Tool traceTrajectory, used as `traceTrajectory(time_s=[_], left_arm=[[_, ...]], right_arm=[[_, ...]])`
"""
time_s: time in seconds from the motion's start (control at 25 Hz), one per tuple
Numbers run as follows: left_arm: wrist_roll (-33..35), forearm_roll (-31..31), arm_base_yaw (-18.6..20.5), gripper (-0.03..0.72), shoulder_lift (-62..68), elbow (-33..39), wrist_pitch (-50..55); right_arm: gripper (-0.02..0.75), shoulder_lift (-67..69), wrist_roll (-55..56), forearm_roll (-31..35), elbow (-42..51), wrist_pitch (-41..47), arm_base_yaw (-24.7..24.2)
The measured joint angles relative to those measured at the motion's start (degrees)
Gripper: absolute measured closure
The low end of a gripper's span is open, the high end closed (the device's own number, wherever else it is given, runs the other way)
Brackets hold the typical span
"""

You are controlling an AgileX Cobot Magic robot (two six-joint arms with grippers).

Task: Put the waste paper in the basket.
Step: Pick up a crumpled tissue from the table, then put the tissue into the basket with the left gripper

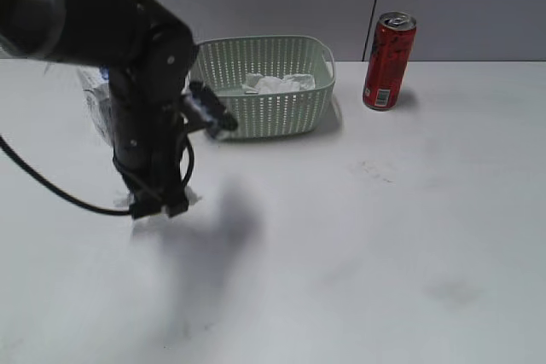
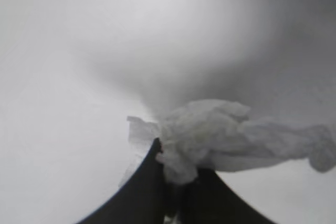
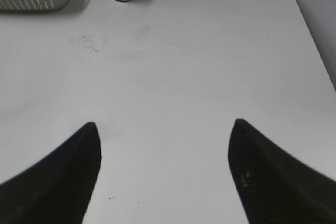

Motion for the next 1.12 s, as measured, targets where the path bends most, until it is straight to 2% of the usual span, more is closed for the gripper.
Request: traceTrajectory(time_s=[0.24, 0.36, 0.44, 0.6, 0.72, 1.0, 1.08, 1.12], left_arm=[[0.0, 0.72, 0.0, 0.662, 0.03, -20.26, 7.45], [0.0, 0.78, 0.0, 0.662, 0.03, -29.14, 3.27], [0.0, 0.97, 0.0, 0.662, 0.03, -32.63, -4.52], [0.0, 1.1, 0.0, 0.662, 0.56, -34.11, -23.42], [0.0, 1.16, 0.25, 0.663, 2.88, -34.28, -32.24], [0.0, -0.34, 3.53, 0.661, 11.75, -34.28, -34.16], [0.0, -1.73, 4.68, 0.629, 13.88, -34.28, -33.42], [0.0, -2.62, 5.23, 0.583, 14.57, -34.23, -32.87]], right_arm=[[0.167, 0.0, 0.0, 0.0, 0.0, 0.0, 0.0], [0.167, 0.0, 0.05, 0.0, 0.0, 0.0, 0.0], [0.167, 0.0, 0.05, 0.0, 0.0, 0.0, 0.0], [0.167, 0.0, 0.05, -0.05, 0.0, 0.0, 0.0], [0.167, 0.0, 0.05, -0.05, 0.0, 0.0, 0.0], [0.167, 0.0, 0.05, -0.05, 0.0, 0.0, 0.0], [0.167, 0.0, 0.05, -0.05, 0.0, 0.0, 0.0], [0.167, 0.0, 0.05, -0.05, 0.0, 0.0, 0.0]])
